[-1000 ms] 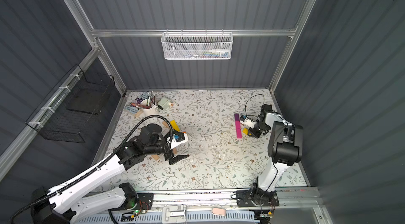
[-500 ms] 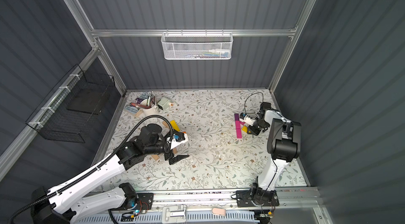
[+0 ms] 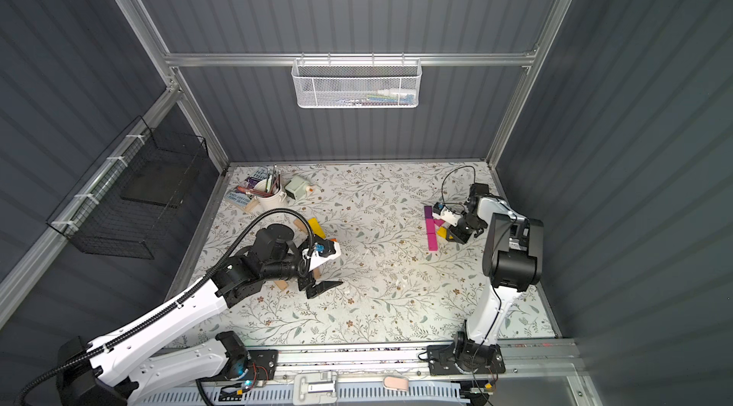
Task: Assemble the letter k with building blocks
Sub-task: Assemble the building block at the center of the board.
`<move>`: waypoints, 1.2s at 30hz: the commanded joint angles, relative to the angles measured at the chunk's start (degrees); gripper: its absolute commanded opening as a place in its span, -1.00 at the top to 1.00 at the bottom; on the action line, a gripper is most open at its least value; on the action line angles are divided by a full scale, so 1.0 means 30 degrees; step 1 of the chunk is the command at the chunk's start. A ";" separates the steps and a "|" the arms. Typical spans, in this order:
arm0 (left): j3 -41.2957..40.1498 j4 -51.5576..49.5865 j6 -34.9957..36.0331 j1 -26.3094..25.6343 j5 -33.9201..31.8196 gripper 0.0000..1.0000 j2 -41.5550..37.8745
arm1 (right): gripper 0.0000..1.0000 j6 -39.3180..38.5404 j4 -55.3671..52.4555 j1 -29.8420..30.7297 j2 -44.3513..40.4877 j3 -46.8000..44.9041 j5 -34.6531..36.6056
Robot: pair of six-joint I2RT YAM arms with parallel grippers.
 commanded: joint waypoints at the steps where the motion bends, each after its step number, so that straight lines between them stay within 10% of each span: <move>1: -0.0118 -0.0133 0.0370 0.0032 0.0210 -0.99 0.0050 | 0.40 0.0166 -0.0641 0.0134 0.0491 0.0511 -0.0264; 36: -0.0097 -0.0185 0.0430 0.0033 -0.0384 -0.99 -0.0018 | 0.23 0.0155 -0.1044 0.0394 0.0747 0.0827 -0.0017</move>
